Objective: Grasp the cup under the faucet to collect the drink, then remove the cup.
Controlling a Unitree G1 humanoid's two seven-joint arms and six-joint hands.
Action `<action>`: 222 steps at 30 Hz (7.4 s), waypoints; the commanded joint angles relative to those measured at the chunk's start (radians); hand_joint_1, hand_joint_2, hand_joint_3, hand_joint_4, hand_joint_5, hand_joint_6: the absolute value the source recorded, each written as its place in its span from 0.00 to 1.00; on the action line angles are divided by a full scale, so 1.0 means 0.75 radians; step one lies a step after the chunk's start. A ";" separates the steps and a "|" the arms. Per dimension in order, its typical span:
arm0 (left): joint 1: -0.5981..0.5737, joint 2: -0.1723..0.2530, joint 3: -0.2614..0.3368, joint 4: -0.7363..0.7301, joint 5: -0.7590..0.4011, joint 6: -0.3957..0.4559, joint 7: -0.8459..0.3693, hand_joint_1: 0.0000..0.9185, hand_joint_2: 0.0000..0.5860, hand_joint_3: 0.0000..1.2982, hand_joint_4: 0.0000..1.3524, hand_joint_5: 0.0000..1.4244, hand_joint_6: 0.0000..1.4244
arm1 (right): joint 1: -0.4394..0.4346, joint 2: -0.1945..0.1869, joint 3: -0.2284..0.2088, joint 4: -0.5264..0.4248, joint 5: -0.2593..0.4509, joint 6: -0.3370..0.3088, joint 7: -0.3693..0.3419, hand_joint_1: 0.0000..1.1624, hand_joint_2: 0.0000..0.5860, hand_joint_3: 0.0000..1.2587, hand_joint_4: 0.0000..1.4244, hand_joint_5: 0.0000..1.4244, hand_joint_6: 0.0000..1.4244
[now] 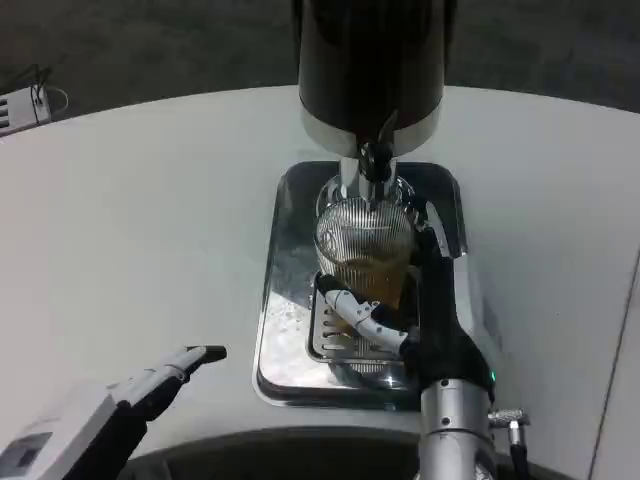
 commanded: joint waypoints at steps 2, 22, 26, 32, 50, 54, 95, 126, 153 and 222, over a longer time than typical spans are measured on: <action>0.015 0.012 0.004 0.028 -0.016 0.014 -0.018 0.00 0.15 0.14 0.09 0.13 0.16 | -0.061 0.147 0.010 0.054 0.057 -0.002 -0.032 0.71 0.38 0.14 0.18 0.21 0.16; -0.005 0.022 -0.008 0.057 -0.023 0.049 -0.047 0.00 0.16 0.15 0.13 0.17 0.16 | -0.094 0.202 0.039 0.217 0.147 -0.141 -0.211 0.78 0.42 0.44 0.49 0.48 0.40; -0.020 0.021 -0.019 0.068 -0.021 0.054 -0.055 0.00 0.17 0.15 0.13 0.17 0.17 | -0.090 0.204 0.035 0.226 0.152 -0.182 -0.268 0.78 0.42 0.53 0.58 0.59 0.54; -0.035 0.021 -0.030 0.085 -0.018 0.055 -0.056 0.00 0.17 0.15 0.14 0.18 0.17 | -0.094 0.198 0.042 0.229 0.160 -0.222 -0.317 0.78 0.43 0.69 0.76 0.78 0.77; -0.095 0.020 -0.061 0.135 -0.013 0.045 -0.041 0.00 0.17 0.16 0.14 0.19 0.17 | 0.035 0.064 0.141 -0.038 0.114 -0.249 -0.121 0.78 0.46 0.95 0.99 1.00 1.00; -0.113 0.020 -0.067 0.148 -0.011 0.039 -0.037 0.00 0.17 0.16 0.14 0.19 0.17 | 0.100 0.043 0.154 -0.129 0.094 -0.249 -0.070 0.78 0.46 0.96 1.00 1.00 1.00; -0.221 0.052 -0.100 0.044 0.053 -0.056 -0.026 0.00 0.17 0.15 0.09 0.14 0.16 | 0.677 -0.426 -0.155 -1.098 0.215 -0.269 0.771 0.80 0.44 0.99 1.00 1.00 1.00; -0.053 0.000 -0.109 -0.221 0.198 -0.026 -0.027 0.00 0.15 0.11 0.00 0.06 0.12 | 0.890 -0.596 -0.428 -1.288 0.361 -0.405 0.976 0.80 0.44 0.99 1.00 1.00 1.00; -0.031 0.010 -0.093 -0.245 0.181 -0.026 -0.036 0.00 0.15 0.11 0.00 0.06 0.12 | 0.951 -0.592 -0.465 -1.333 0.370 -0.423 0.991 0.79 0.44 0.98 1.00 1.00 1.00; -0.026 0.031 -0.071 -0.255 0.254 -0.017 -0.046 0.00 0.13 0.00 0.00 0.00 0.01 | 0.945 -0.586 -0.463 -1.324 0.361 -0.435 0.986 0.78 0.44 0.98 1.00 1.00 1.00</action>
